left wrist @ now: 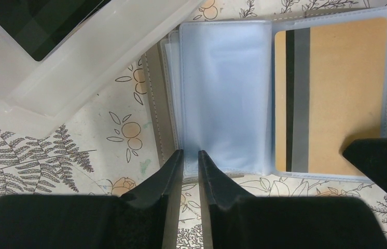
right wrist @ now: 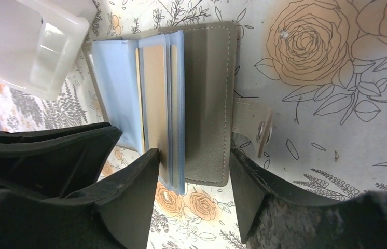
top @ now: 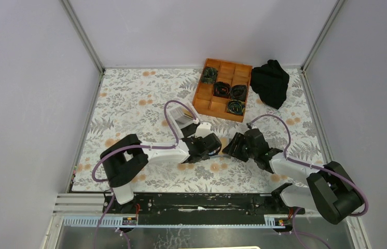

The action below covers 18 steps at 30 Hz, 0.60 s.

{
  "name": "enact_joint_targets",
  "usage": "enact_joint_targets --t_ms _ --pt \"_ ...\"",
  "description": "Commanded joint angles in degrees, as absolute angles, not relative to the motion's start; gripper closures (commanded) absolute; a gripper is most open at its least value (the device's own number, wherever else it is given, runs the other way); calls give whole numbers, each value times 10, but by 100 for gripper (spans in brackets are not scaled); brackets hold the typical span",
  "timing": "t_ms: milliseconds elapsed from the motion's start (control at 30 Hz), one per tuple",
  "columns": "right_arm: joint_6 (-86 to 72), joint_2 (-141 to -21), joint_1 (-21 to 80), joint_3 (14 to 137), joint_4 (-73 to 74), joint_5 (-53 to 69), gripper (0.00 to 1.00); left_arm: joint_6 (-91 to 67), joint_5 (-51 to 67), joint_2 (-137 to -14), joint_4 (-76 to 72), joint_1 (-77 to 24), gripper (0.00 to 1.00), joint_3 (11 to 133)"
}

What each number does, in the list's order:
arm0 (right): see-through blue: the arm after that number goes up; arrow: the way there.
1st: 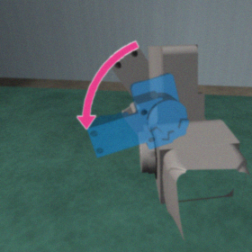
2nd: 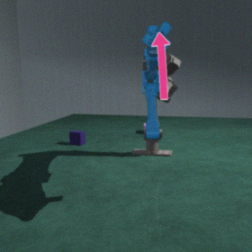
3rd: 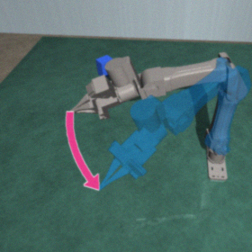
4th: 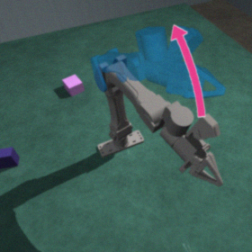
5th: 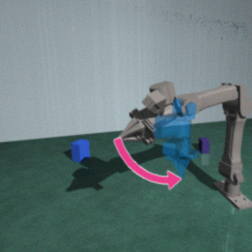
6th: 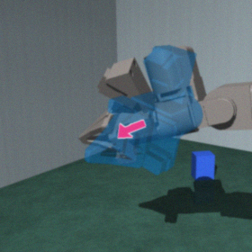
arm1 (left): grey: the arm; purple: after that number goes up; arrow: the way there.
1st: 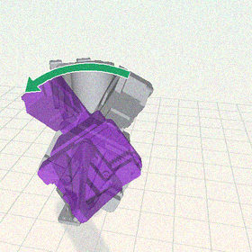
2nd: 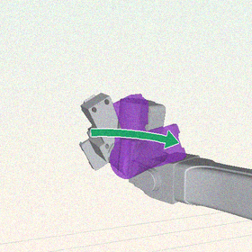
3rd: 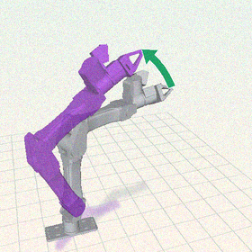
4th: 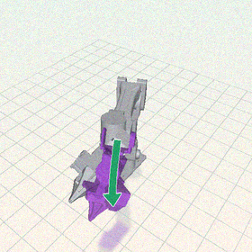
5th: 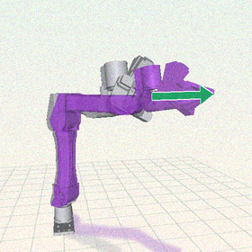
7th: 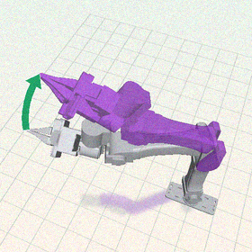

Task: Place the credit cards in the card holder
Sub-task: Close the card holder at the center of the board.

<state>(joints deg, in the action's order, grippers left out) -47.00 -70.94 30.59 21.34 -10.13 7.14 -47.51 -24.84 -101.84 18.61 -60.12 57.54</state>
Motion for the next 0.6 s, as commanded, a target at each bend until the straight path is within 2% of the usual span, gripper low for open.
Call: enact_joint_targets --t_ms 0,567 --pt "-507 -697 311 165 -116 112 41 -488 -195 -1059 236 -607 77 562" --pt "-574 -617 311 93 -181 137 41 -492 -192 -1066 237 -610 77 557"
